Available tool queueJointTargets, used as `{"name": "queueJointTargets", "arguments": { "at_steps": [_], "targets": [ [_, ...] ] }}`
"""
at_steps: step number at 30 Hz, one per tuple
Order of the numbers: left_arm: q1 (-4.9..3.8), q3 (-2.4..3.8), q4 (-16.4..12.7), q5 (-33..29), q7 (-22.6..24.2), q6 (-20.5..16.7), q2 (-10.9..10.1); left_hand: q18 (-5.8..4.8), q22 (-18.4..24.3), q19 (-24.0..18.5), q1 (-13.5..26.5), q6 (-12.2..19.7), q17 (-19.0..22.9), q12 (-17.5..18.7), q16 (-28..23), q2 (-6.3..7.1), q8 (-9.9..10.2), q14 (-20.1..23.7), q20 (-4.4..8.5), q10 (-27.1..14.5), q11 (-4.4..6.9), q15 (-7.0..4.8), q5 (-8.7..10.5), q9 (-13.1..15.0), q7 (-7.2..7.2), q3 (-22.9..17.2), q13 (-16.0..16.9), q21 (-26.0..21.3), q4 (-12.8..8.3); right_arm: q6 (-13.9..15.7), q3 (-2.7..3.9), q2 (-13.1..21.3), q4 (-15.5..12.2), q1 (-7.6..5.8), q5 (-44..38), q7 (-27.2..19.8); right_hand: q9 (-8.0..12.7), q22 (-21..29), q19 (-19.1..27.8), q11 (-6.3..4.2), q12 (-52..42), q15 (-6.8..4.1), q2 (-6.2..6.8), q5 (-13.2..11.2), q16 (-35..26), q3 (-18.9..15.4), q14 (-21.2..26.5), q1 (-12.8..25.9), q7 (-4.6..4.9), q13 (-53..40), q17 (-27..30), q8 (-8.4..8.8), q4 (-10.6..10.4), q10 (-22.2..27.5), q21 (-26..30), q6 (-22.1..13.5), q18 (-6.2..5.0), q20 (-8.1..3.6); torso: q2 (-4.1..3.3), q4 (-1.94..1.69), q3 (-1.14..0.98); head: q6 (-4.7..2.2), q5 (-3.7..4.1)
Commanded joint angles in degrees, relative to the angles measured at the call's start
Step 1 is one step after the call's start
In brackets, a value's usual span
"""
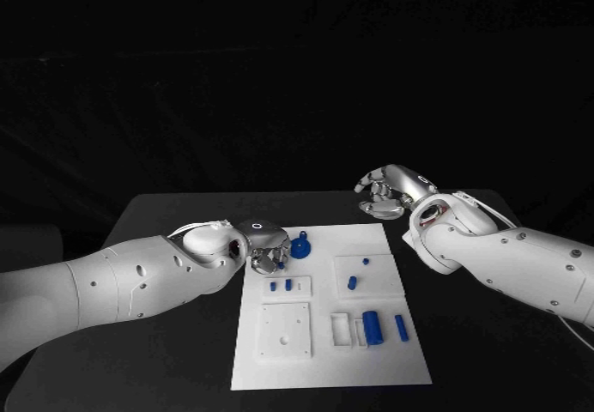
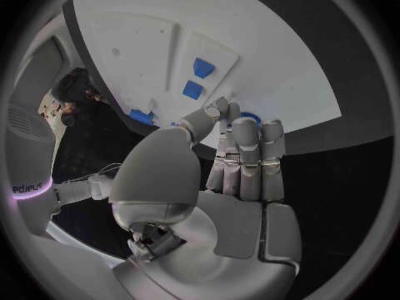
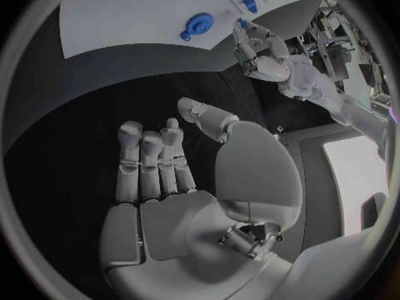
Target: Assemble the parts on the task board
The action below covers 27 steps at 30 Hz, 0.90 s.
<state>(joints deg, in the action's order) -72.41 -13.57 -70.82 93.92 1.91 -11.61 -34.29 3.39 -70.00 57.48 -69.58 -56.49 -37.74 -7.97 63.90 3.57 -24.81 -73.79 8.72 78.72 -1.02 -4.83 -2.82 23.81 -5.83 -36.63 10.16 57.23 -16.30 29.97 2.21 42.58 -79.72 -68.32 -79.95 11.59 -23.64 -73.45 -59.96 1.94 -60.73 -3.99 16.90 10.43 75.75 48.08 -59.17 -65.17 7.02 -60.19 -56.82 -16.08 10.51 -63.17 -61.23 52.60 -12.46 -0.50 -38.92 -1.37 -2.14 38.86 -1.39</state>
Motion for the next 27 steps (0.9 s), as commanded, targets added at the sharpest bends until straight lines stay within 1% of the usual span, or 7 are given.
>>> {"name": "queueJointTargets", "arguments": {
  "at_steps": [1,9,14,24,27],
  "targets": [
    [0.16,0.02,0.4,0.1,0.7,-0.1,0.6,3.16,-0.1,0.3,0.3,-0.5,-0.1,0.3,0.0,0.32,-0.2,0.2,1.71,0.3,-0.2,-0.39,-0.15,0.0,-0.14,-0.4,0.1,0.3,0.0,0.0,0.03,-0.1,-0.2,-0.01,-0.3,-0.5,0.0,-0.1,0.1,0.03,-0.1,0.09,-0.01,0.3,-0.2,-0.1,0.1,-0.3,1.4,0.1,0.1,-0.14,-0.2,0.4,0.2,-1.1,-2.54,0.14,0.02,-0.02,0.0,0.01,0.01],
    [0.73,0.03,1.3,0.2,0.8,-0.2,1.1,3.15,-0.1,0.3,0.2,-0.5,-0.1,0.4,0.0,0.32,-0.1,0.2,1.72,0.2,-0.2,-0.39,-0.16,0.0,-0.15,-0.4,0.1,0.3,0.0,0.0,0.03,-0.2,-0.2,-0.01,-0.3,-0.4,0.0,-0.1,0.1,0.03,-0.1,0.09,-0.03,0.3,-0.2,0.0,0.1,-0.3,1.39,0.1,0.1,-0.15,-0.3,0.4,0.2,-1.1,-2.54,0.14,-0.01,0.0,0.03,0.04,-0.03],
    [0.96,0.03,1.7,0.2,0.9,-0.2,1.2,3.15,-0.1,0.3,0.2,-0.5,-0.1,0.4,0.0,0.33,-0.1,0.2,1.73,0.2,-0.21,-0.39,-0.16,0.0,-0.15,-0.4,0.1,0.3,0.0,0.0,0.03,-0.2,-0.2,-0.01,-0.3,-0.4,0.0,-0.1,0.1,0.03,-0.1,0.08,-0.03,0.3,-0.2,0.0,0.1,-0.3,1.39,0.1,0.1,-0.15,-0.3,0.4,0.2,-1.1,-2.54,0.15,0.01,-0.01,0.0,0.08,-0.01],
    [1.12,0.03,2.2,0.2,0.9,-0.1,1.6,3.13,-0.1,0.3,0.2,-0.5,-0.1,0.5,0.0,0.31,-0.1,0.2,1.75,0.2,-0.21,-0.38,-0.16,0.0,-0.16,-0.5,0.1,0.3,0.0,-0.1,0.03,-0.3,-0.2,-0.01,-0.3,-0.4,0.0,-0.1,0.1,0.03,-0.2,0.08,-0.04,0.2,-0.2,0.0,0.1,-0.3,1.39,0.1,0.1,-0.17,-0.3,0.4,0.2,-1.1,-2.54,0.16,0.02,-0.02,0.03,0.14,0.03],
    [1.16,0.04,2.4,0.2,0.8,0.0,1.7,3.13,-0.1,0.3,0.2,-0.5,-0.1,0.5,0.0,0.3,0.0,0.2,1.75,0.2,-0.22,-0.38,-0.16,-0.1,-0.16,-0.5,0.1,0.3,0.0,-0.1,0.04,-0.3,-0.2,-0.01,-0.3,-0.4,0.0,-0.1,0.1,0.02,-0.2,0.08,-0.04,0.2,-0.1,0.0,0.1,-0.3,1.39,0.1,0.1,-0.17,-0.3,0.4,0.2,-1.1,-2.54,0.17,0.02,-0.03,0.03,0.06,-0.03]
  ]
}}
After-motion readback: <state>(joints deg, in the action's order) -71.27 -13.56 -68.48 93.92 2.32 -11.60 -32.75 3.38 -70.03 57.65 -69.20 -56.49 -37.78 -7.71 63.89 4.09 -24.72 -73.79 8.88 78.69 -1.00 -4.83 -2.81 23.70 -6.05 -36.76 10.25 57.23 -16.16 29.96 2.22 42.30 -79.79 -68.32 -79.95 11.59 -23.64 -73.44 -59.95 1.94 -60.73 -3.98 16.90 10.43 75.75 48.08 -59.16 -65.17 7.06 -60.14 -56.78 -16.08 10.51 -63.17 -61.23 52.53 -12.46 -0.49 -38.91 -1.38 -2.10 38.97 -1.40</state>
